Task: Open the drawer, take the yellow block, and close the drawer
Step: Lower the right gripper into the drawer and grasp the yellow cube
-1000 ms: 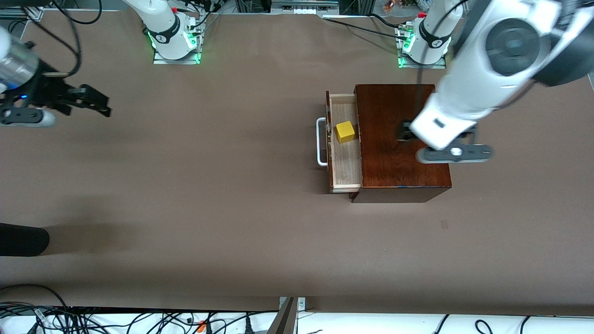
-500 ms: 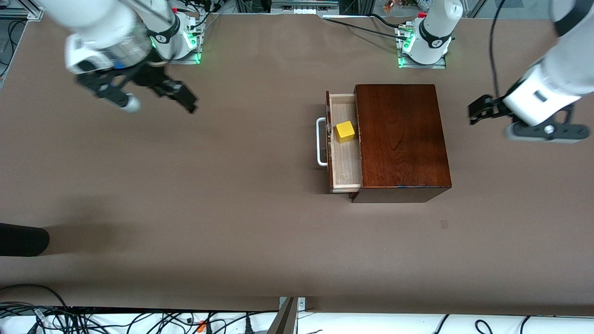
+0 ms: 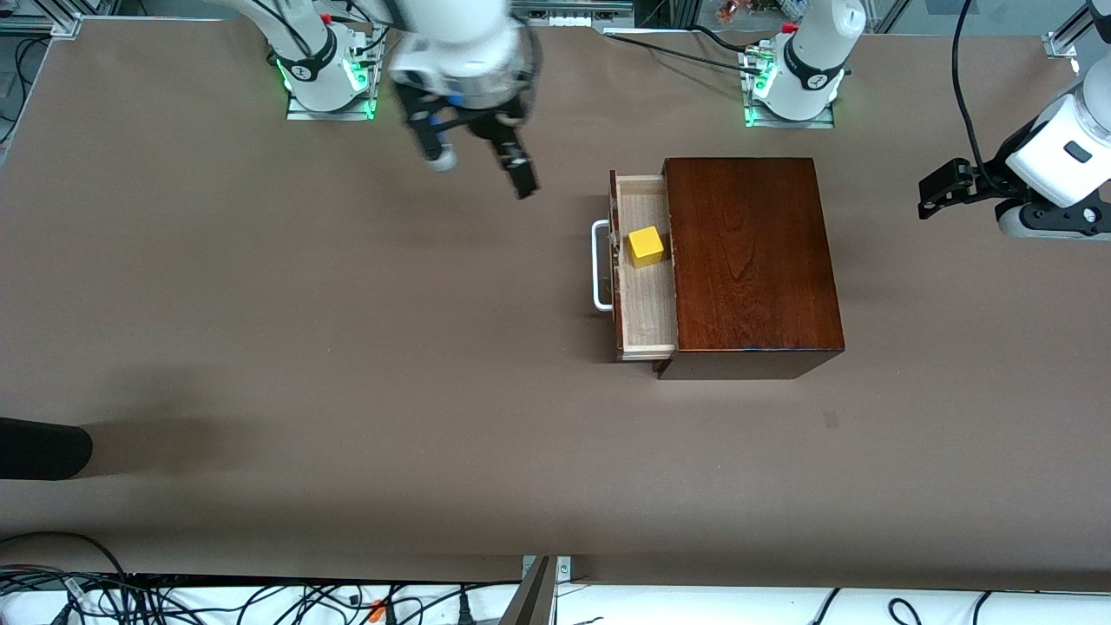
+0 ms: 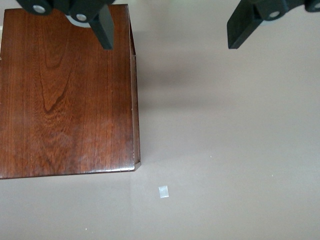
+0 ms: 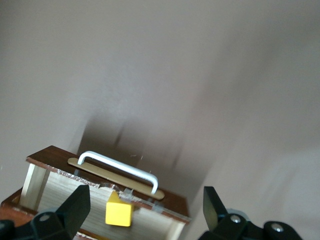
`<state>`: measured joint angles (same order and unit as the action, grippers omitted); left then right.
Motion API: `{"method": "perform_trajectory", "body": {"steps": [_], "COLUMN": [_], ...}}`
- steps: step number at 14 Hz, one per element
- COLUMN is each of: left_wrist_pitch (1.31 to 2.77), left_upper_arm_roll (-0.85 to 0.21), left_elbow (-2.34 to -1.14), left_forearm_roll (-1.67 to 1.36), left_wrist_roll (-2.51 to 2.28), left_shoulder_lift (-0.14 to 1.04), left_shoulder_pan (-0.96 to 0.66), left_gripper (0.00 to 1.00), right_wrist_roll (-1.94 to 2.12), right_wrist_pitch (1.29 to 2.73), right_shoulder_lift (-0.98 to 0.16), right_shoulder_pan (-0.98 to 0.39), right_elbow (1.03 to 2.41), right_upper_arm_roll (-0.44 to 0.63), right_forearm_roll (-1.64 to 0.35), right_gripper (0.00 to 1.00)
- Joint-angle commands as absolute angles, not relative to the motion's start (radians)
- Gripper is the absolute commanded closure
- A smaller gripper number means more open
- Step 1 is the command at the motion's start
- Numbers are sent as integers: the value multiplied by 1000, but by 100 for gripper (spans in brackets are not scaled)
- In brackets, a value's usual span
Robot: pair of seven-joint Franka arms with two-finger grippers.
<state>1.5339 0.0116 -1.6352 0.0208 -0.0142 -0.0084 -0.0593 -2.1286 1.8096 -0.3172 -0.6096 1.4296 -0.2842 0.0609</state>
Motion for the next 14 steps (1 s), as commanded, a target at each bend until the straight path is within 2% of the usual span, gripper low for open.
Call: {"method": "perform_trajectory", "body": {"steps": [1,5,8,14], "left_wrist_pitch": [1500,1500,1499,1477], "left_upper_arm_roll": [-26,-25,-23,-15], "left_elbow": [-1638,-1637,-1635,-1635], "left_forearm_roll": [6,9,11,11], "left_wrist_roll": [-6,-5,3,8], "left_shoulder_lift": [-26,-23,-18,-17], "left_shoulder_pan": [-34,-34,-34,-32], "left_gripper": [0,0,0,0], "right_wrist_roll": [-2377,-2544,-2568,-2566], "right_wrist_pitch": [1824,1968,2025,2114], "right_shoulder_lift": [-489,-609,-696,-784], "right_shoulder_pan": [-692,-776,-822,-847], "right_elbow": [1252,1191,1126,1114], "right_upper_arm_roll": [-275,-268,-258,-210], "right_forearm_roll": [94,120,150,153], "right_gripper": [0,0,0,0]}}
